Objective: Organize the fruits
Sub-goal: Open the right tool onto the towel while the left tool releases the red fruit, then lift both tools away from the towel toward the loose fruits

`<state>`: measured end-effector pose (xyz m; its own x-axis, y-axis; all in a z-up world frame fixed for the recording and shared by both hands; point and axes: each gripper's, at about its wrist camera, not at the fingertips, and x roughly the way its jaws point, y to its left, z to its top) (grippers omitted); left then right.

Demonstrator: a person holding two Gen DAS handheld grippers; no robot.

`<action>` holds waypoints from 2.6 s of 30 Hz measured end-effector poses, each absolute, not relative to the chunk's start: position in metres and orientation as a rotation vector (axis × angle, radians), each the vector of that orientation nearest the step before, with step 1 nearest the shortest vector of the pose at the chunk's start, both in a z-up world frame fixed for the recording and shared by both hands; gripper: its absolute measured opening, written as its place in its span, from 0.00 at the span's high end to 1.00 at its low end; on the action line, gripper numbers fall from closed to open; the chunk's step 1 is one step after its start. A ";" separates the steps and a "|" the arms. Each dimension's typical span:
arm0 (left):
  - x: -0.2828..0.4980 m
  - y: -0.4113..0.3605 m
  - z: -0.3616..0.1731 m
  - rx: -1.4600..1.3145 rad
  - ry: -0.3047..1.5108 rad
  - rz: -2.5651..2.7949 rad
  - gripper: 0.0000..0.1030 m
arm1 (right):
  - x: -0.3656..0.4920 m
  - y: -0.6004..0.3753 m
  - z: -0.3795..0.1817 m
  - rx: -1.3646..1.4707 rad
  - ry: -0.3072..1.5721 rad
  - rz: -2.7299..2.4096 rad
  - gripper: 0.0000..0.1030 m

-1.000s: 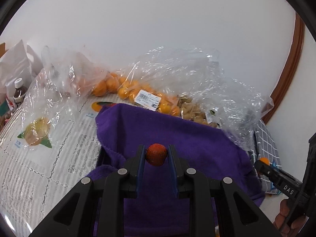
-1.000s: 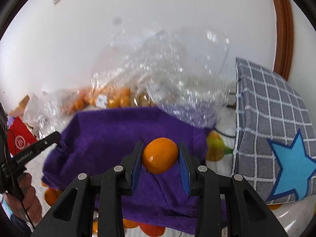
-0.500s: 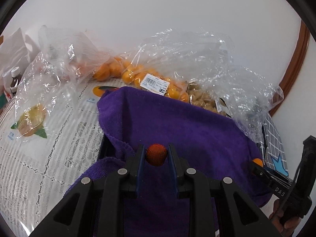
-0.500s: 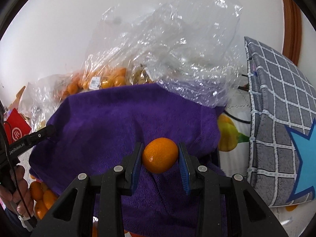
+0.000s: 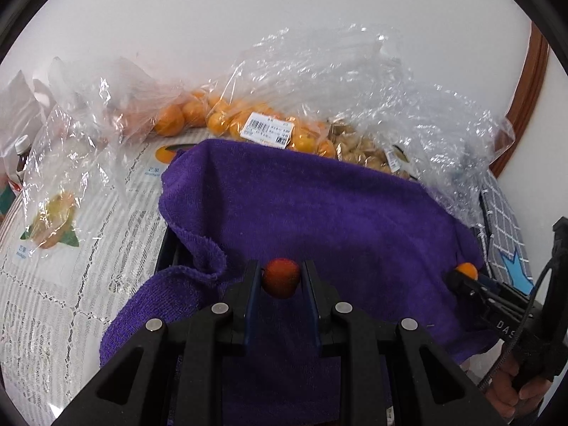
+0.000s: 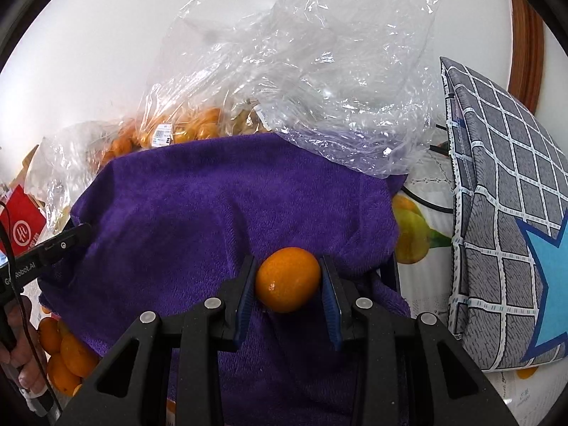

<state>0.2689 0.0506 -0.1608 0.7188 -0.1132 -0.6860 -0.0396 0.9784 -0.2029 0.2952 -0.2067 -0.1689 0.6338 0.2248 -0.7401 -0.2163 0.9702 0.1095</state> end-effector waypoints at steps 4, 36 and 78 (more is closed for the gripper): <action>0.271 0.053 -0.165 -0.220 0.791 -0.025 0.78 | 0.293 -0.202 -0.170 -0.032 0.847 0.233 0.66; 0.274 0.041 -0.170 -0.153 0.849 0.026 0.72 | 0.276 -0.209 -0.155 -0.020 0.809 0.210 0.24; 0.240 0.031 -0.143 -0.164 0.613 -0.018 0.41 | 0.218 -0.233 -0.102 0.109 0.712 0.218 0.21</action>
<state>0.2399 0.0308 -0.1427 0.8180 -0.0658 -0.5714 -0.0316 0.9868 -0.1588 0.2182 -0.2328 -0.1015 0.7353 0.2355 -0.6356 -0.1612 0.9716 0.1735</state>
